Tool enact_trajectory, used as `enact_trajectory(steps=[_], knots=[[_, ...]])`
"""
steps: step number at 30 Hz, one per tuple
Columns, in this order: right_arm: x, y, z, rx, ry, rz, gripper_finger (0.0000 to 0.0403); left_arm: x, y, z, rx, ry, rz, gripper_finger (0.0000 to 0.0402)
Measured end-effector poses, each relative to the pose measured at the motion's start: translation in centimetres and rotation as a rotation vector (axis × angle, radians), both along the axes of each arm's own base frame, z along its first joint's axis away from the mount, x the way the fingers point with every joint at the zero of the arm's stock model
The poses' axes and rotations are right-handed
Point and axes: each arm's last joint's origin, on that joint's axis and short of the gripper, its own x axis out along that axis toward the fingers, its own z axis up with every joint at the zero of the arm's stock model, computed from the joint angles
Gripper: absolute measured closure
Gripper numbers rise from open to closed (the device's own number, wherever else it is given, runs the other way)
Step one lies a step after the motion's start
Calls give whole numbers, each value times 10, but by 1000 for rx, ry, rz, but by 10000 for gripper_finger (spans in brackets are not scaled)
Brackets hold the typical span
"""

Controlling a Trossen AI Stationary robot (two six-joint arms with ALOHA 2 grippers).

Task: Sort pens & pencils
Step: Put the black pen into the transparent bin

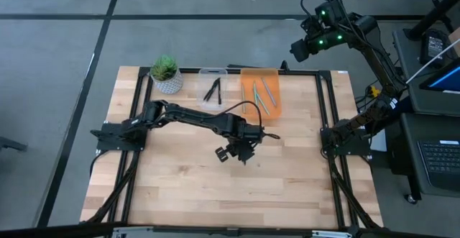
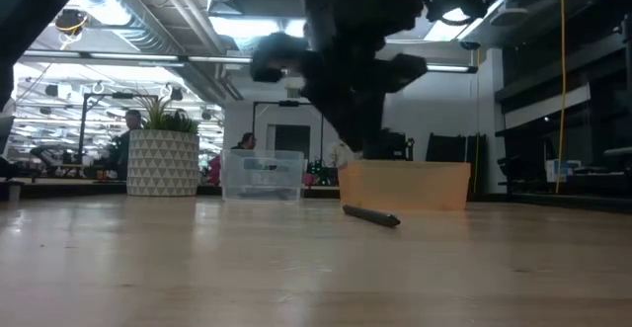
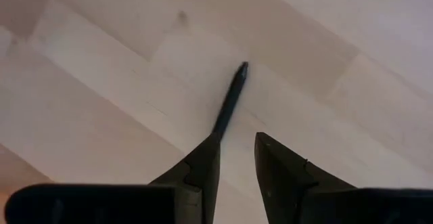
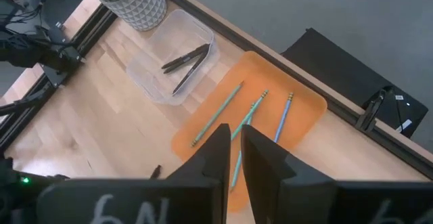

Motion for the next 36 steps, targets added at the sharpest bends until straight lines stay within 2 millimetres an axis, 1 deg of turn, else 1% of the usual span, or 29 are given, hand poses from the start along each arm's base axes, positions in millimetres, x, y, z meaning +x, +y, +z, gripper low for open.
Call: enact_trajectory(steps=[2, 5, 8, 17, 20, 26, 36], knots=[[0, 0, 0, -1, 0, 1, 363, 5, 1, -7, 12, -25, -13, 315], [0, 0, 0, -2, -1, 1, 363, 1, 3, -20, 29, 27, -14, 315], [0, 0, 0, -1, -3, 8, 363, 0, 4, -30, 75, 36, -33, 315], [2, -2, 2, -22, -31, 17, 363, 0, 4, -45, 102, 4, -74, 315], [2, -2, 3, -28, -35, 18, 363, -2, 5, -53, 139, 5, -80, 316], [3, -3, 4, -42, -46, 18, 363, -1, 6, -54, 175, -17, -81, 316], [3, -3, 4, -50, -52, 18, 363, 1, 4, -54, 150, -35, -90, 316]])
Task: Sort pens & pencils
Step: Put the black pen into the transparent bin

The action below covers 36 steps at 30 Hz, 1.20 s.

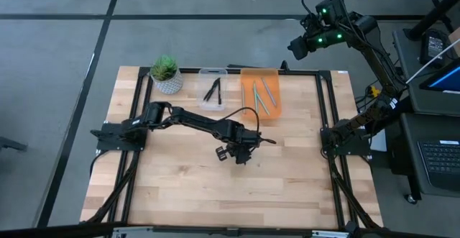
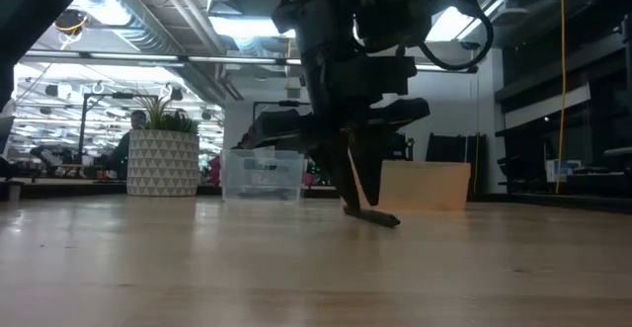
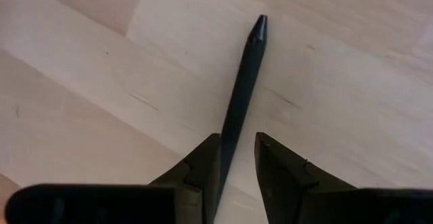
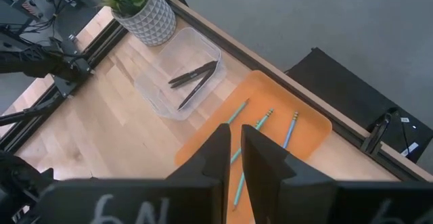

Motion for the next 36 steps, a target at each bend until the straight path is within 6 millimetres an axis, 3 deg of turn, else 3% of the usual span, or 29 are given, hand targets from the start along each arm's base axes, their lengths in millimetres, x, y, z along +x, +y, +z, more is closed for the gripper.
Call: enact_trajectory(steps=[36], knots=[[0, 0, 0, 1, 1, -1, 363, 3, 0, -2, -54, -17, -40, 315]])
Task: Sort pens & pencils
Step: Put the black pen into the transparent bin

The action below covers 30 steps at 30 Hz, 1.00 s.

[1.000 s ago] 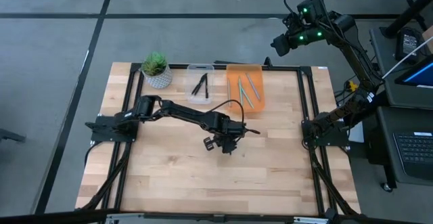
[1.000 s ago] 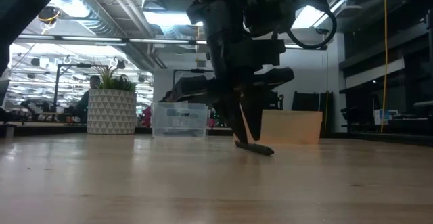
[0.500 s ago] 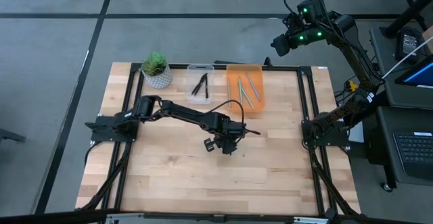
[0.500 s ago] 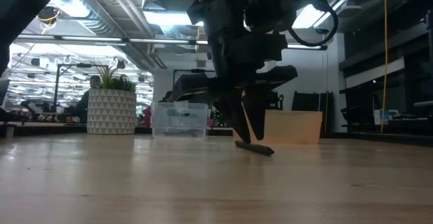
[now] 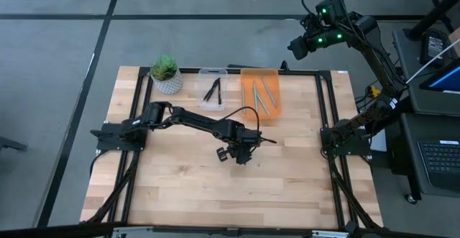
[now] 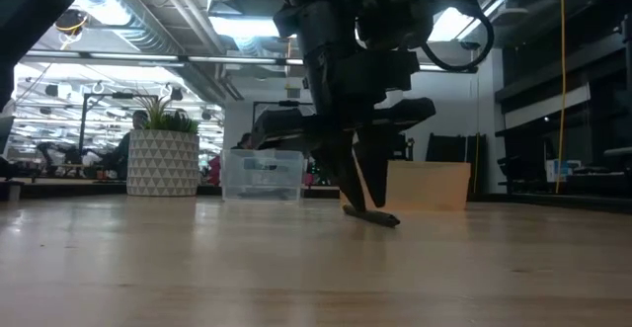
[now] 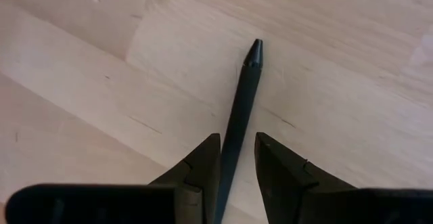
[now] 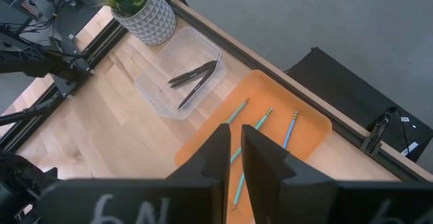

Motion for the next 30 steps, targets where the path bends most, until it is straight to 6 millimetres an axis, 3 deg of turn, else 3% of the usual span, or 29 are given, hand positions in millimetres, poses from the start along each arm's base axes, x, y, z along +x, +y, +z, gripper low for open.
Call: enact_trajectory(steps=[30], knots=[[0, 0, 0, 6, -6, 4, 363, 2, 2, 0, -68, -17, -11, 325]])
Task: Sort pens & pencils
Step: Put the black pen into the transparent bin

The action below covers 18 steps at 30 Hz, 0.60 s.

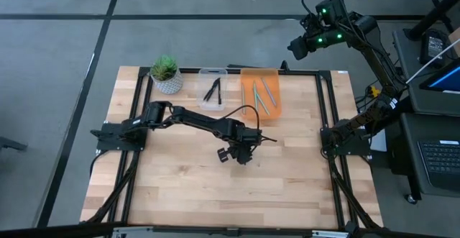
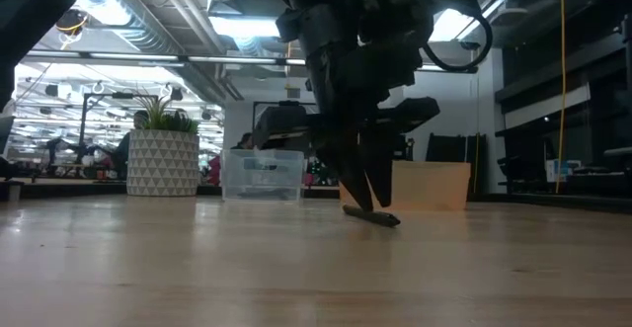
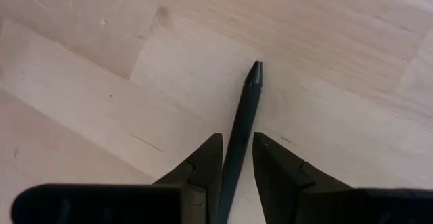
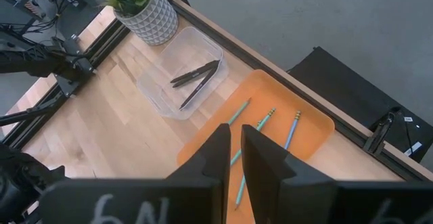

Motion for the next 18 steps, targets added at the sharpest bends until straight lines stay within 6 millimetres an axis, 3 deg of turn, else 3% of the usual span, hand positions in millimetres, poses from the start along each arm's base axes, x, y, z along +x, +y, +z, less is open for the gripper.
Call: enact_trajectory(steps=[18], knots=[[1, 0, 1, 8, -18, 19, 363, 4, 9, -20, -28, 41, 35, 324]])
